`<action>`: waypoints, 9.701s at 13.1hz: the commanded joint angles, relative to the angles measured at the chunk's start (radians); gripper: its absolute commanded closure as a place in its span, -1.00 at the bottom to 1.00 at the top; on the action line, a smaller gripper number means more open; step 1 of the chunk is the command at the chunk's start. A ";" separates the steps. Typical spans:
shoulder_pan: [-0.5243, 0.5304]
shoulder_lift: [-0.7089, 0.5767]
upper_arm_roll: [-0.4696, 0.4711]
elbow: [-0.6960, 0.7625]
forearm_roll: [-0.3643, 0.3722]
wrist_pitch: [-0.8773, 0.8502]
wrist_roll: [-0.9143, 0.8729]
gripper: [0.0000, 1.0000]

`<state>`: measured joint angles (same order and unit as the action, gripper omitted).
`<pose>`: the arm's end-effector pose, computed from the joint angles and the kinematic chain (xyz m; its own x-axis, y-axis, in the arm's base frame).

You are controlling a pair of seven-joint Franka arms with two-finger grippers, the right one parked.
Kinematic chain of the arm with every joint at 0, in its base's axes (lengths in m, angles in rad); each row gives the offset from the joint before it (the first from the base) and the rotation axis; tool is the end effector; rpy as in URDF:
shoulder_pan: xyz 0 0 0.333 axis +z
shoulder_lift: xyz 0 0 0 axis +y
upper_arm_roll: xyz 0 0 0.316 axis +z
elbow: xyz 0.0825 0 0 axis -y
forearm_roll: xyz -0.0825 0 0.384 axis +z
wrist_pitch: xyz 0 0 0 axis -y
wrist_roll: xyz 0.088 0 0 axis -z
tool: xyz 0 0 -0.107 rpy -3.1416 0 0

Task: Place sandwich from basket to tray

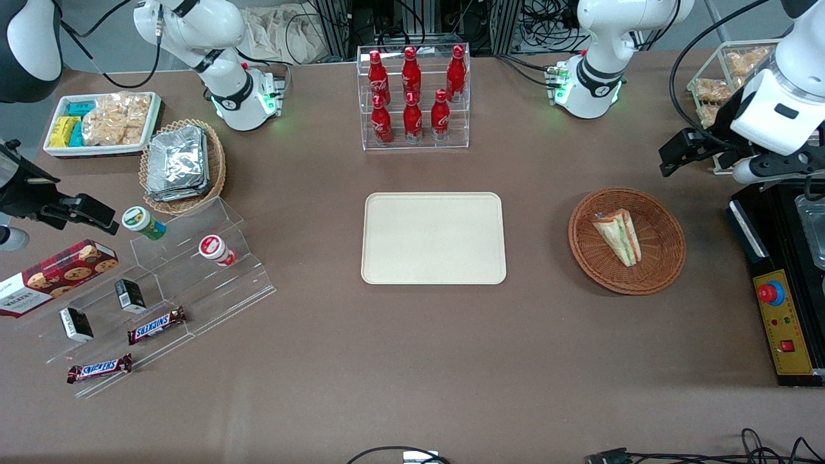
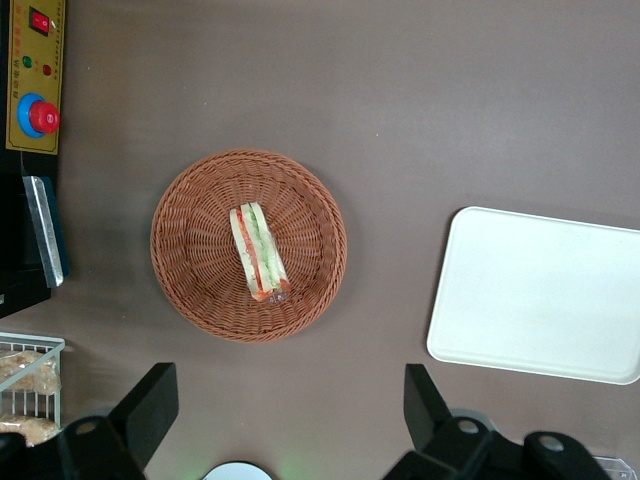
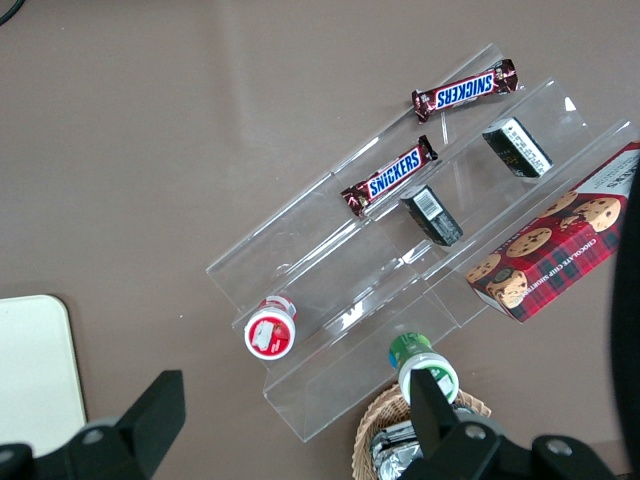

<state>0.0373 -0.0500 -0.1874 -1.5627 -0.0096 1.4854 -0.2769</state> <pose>0.5239 -0.0832 0.6475 0.9916 0.1262 -0.0272 0.1260 -0.9920 -0.0074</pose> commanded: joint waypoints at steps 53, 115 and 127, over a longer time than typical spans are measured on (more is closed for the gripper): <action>0.157 -0.065 -0.037 -0.519 0.033 0.384 -0.079 1.00; 0.326 0.569 -0.850 0.225 0.542 0.009 -0.294 -1.00; 0.141 0.279 -0.344 0.220 0.208 -0.050 -0.121 -1.00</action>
<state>0.2918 0.3010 -0.7199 -1.3203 0.2740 1.4098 -0.4544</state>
